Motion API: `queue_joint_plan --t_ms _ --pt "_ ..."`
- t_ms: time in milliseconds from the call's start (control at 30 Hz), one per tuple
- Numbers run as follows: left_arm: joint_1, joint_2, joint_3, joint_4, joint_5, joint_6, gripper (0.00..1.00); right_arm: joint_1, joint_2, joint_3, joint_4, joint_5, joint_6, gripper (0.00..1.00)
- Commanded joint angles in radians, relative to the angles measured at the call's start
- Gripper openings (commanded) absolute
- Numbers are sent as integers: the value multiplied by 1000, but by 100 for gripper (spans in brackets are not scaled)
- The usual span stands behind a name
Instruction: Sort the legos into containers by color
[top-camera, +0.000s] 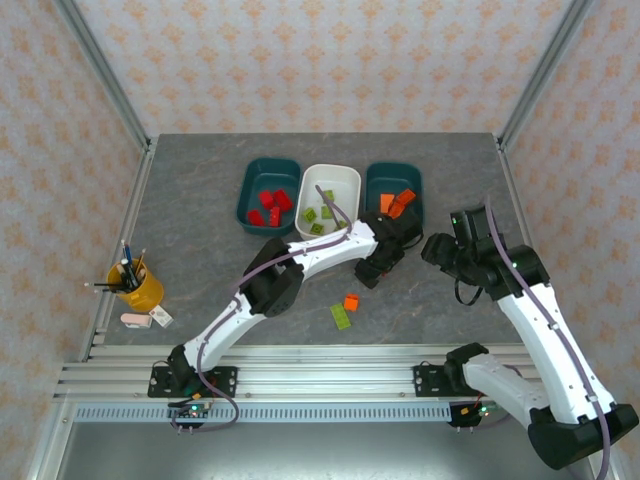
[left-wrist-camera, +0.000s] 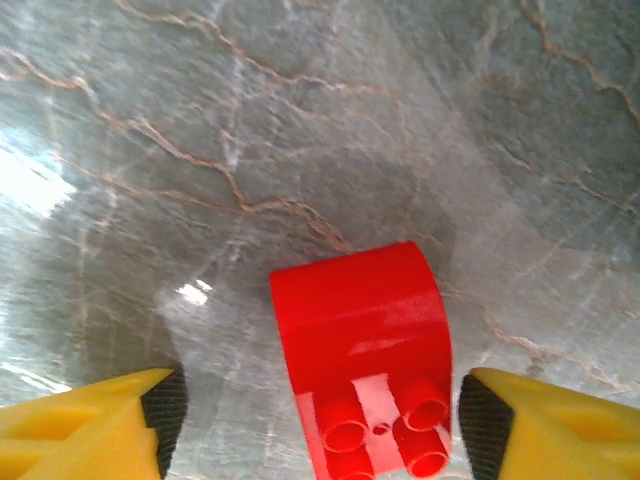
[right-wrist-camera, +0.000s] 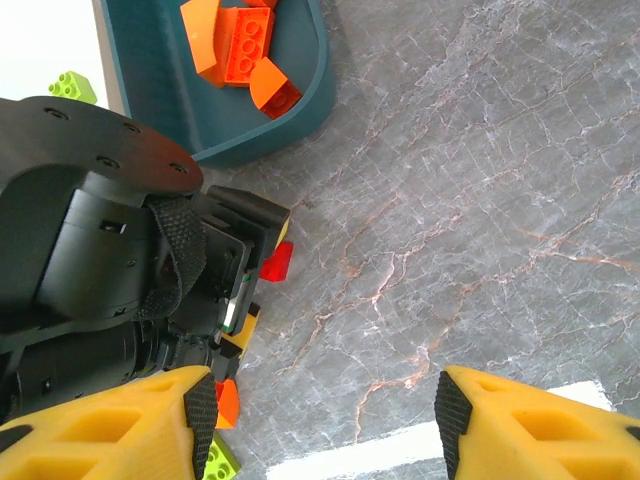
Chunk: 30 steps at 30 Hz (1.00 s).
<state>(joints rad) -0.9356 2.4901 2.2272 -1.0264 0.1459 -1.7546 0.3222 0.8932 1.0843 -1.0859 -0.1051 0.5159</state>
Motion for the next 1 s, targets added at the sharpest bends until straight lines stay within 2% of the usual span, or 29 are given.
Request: queue_joint_plan --t_ms 0,233,433,467,533,600,767,967 --pt "4 21 35 -53 -69 -43 69 3 -18 -13 -30 11 14 61" --pt "3 19 13 -84 -78 -37 51 4 -22 -23 -23 3 21 61" --pt "4 21 -8 -64 -65 -26 48 3 -22 -30 -15 -4 29 61" --pt "3 23 -8 -61 -63 -21 46 4 -23 -32 -15 -5 31 61" --pt "5 31 -13 -49 -64 3 35 3 -25 -34 -14 -6 35 61" --pt "7 37 -19 -47 -56 26 30 3 -29 -35 -12 -9 33 61" --pt "2 -4 -40 -74 -62 91 25 4 -39 -35 -11 -17 25 61" --pt "-8 -175 -129 -73 -107 198 25 4 -46 -30 21 -54 -10 61"
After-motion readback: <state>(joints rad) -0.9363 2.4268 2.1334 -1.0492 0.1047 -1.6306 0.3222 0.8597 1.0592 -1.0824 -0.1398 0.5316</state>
